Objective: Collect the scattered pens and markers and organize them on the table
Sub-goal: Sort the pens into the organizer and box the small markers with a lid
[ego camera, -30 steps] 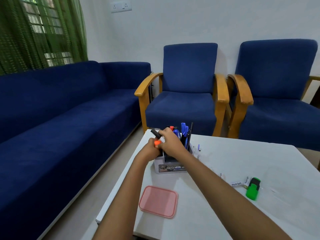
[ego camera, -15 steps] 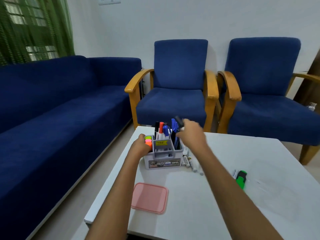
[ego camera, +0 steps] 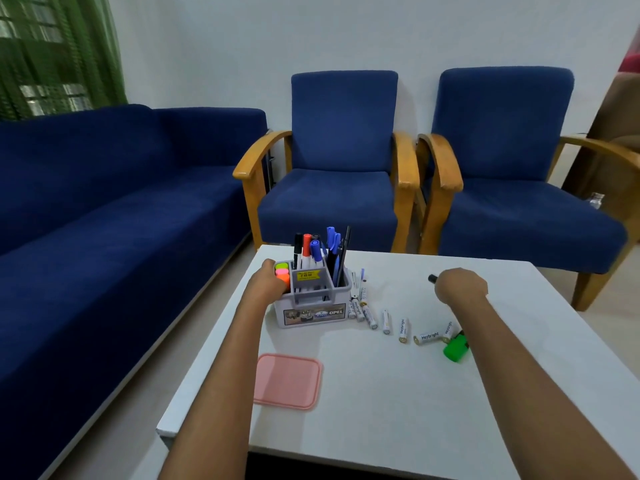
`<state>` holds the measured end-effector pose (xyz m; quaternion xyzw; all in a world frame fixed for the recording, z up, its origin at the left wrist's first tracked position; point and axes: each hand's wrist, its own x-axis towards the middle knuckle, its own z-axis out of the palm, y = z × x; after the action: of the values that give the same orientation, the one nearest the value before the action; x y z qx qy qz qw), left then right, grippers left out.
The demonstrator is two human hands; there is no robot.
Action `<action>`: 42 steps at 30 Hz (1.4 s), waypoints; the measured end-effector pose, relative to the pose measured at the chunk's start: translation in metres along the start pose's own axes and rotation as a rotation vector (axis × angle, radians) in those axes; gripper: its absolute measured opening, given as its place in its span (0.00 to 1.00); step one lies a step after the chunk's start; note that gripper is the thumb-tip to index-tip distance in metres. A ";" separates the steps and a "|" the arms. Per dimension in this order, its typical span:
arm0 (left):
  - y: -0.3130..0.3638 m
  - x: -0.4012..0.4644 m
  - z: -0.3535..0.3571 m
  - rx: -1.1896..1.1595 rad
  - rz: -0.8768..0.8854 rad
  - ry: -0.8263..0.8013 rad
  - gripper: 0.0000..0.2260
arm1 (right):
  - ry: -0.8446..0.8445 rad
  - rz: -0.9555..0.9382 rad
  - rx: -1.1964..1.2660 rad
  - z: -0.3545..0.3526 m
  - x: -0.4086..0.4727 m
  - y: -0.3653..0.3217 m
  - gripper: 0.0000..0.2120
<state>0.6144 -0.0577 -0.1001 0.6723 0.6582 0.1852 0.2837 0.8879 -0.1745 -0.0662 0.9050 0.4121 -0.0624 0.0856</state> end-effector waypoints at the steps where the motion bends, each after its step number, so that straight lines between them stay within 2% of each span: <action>1: 0.001 0.000 0.001 0.005 -0.008 -0.004 0.21 | 0.013 0.006 -0.006 -0.002 -0.001 0.001 0.15; 15: -0.001 0.001 0.006 0.021 -0.032 0.022 0.23 | -0.214 -0.024 -0.113 -0.003 -0.018 0.019 0.22; 18: 0.000 0.000 0.006 0.020 -0.044 0.019 0.23 | -0.313 0.017 -0.041 -0.001 -0.006 0.018 0.07; 23: 0.003 -0.002 0.005 0.032 -0.045 0.023 0.24 | -0.335 0.017 0.128 0.008 0.009 0.017 0.13; 32: 0.004 -0.008 0.001 0.030 -0.041 0.010 0.23 | -0.450 -0.019 0.244 0.015 0.013 0.013 0.10; 34: 0.004 -0.008 0.001 0.027 -0.042 0.009 0.23 | -0.441 -0.025 0.279 0.011 0.011 0.010 0.12; 38: 0.004 -0.008 0.002 0.024 -0.044 0.008 0.23 | -0.273 -0.125 0.385 -0.013 0.000 0.000 0.10; 40: 0.004 -0.008 0.002 0.034 -0.039 0.012 0.23 | -0.231 -0.214 0.551 -0.025 -0.009 -0.009 0.09; 42: 0.004 -0.008 0.002 0.030 -0.035 0.018 0.22 | -0.264 -0.364 0.767 -0.031 -0.021 -0.020 0.11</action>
<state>0.6180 -0.0654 -0.0982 0.6632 0.6749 0.1765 0.2710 0.8602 -0.1707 -0.0345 0.7682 0.4975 -0.3397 -0.2168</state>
